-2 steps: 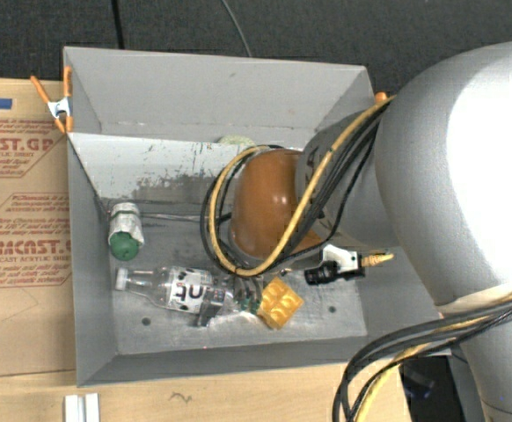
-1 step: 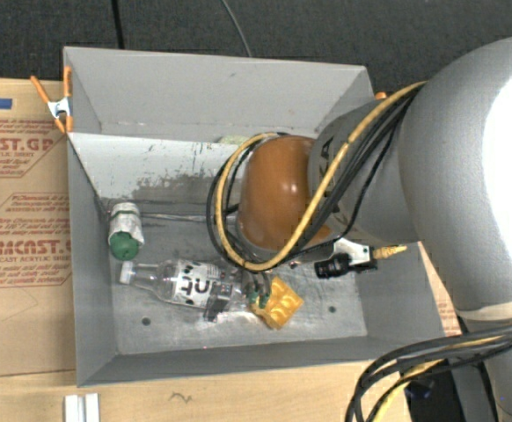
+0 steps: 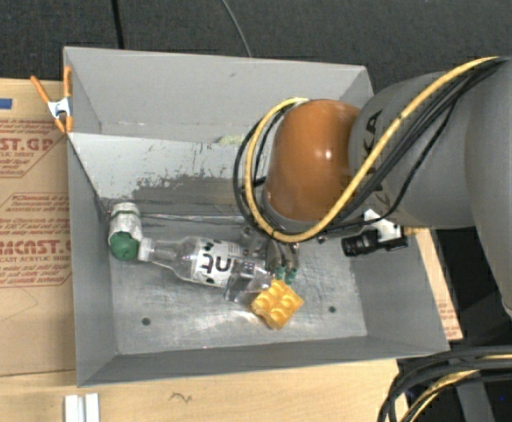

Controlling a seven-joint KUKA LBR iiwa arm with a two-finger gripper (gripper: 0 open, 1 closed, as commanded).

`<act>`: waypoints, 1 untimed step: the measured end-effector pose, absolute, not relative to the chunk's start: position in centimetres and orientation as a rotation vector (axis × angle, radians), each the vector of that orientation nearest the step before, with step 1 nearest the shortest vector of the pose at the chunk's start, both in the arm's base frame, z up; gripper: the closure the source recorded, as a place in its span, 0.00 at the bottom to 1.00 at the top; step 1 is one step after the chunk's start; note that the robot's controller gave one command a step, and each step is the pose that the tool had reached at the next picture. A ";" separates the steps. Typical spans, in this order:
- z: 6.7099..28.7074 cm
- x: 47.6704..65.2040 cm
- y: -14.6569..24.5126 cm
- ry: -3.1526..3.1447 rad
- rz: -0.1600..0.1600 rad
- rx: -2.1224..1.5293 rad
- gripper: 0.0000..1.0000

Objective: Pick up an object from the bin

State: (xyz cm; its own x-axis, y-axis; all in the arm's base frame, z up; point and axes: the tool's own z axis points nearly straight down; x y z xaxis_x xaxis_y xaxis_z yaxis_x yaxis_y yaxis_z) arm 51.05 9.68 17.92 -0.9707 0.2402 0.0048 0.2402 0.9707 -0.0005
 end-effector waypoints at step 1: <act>22.4 51.2 12.1 -3.116 0.003 -0.398 1.00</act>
Offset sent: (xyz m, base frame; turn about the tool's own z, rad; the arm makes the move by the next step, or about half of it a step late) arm 0.0049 0.0440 0.1072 -0.0141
